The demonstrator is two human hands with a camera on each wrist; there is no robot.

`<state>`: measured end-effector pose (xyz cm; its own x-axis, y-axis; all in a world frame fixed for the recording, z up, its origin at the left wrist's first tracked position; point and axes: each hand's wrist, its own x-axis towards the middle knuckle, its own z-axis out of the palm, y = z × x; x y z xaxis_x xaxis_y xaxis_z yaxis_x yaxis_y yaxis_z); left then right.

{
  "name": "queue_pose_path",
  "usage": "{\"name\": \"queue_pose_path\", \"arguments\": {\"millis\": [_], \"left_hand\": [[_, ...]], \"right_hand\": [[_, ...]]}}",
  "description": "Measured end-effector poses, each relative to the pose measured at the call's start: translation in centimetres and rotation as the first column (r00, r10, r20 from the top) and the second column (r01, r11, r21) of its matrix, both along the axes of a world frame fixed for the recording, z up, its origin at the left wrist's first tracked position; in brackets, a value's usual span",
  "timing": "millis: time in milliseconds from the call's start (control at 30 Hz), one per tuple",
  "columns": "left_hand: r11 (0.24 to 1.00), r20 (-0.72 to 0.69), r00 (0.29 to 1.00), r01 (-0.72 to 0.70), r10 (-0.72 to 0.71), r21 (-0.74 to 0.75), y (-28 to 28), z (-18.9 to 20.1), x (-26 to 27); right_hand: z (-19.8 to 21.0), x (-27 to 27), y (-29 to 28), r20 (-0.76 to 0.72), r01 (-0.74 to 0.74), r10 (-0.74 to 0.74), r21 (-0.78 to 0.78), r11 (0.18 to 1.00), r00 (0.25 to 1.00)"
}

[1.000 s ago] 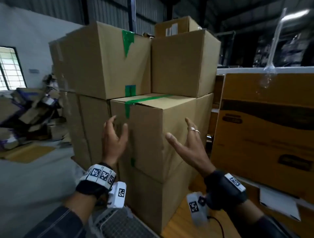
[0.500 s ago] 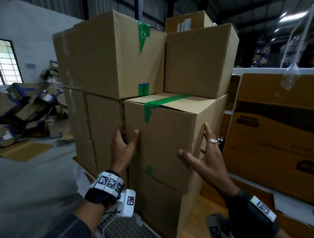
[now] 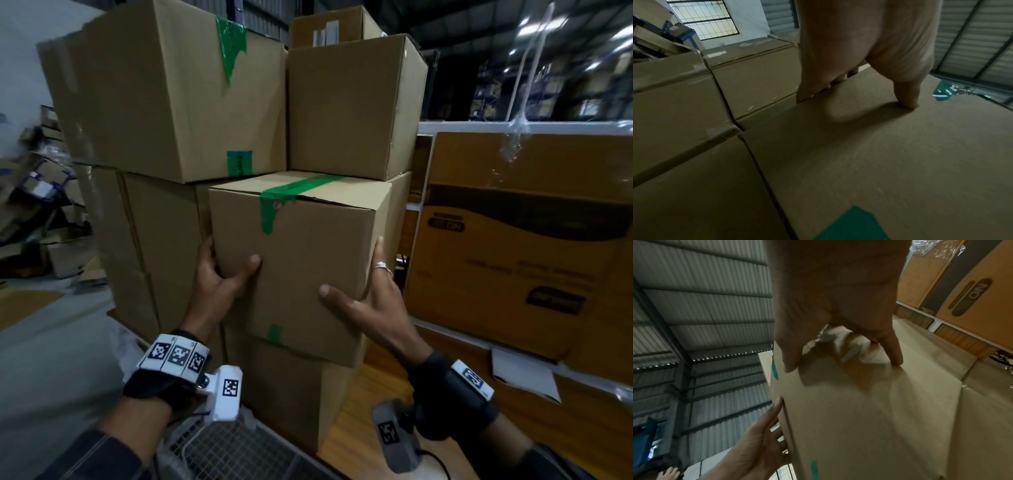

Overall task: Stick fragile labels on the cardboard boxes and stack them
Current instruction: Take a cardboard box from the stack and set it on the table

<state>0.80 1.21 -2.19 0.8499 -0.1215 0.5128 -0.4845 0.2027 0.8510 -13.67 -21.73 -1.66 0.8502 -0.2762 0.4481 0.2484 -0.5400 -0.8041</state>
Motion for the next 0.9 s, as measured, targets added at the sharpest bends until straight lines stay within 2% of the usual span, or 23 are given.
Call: {"name": "queue_pose_path", "arguments": {"millis": [300,367,567,733,900], "left_hand": [[0.999,0.126,0.992,-0.029,0.033,-0.027,-2.7,1.0,-10.4],[0.999,0.154,0.987,-0.035,0.037,-0.017,-3.8,1.6,-12.4],[1.000,0.125,0.992,0.013,-0.012,-0.011,-8.2,1.3,-17.4],[0.993,0.084,0.989,0.120,-0.121,0.016,-12.8,-0.6,-21.8],[0.964,0.034,0.963,0.265,-0.266,0.018,-17.0,-4.6,-25.3]], "right_hand": [[1.0,-9.5,-3.7,0.119,-0.077,0.069,0.071,0.994,0.991],[1.6,-11.9,-5.1,0.128,-0.065,0.056,0.064,0.996,0.990],[1.8,-18.7,-9.0,0.122,0.034,-0.038,0.032,0.999,0.992],[-0.3,-24.6,-12.4,0.085,0.100,-0.105,0.057,0.993,0.991],[-4.5,-29.6,-15.7,0.003,0.176,-0.178,0.121,0.977,0.984]]}}
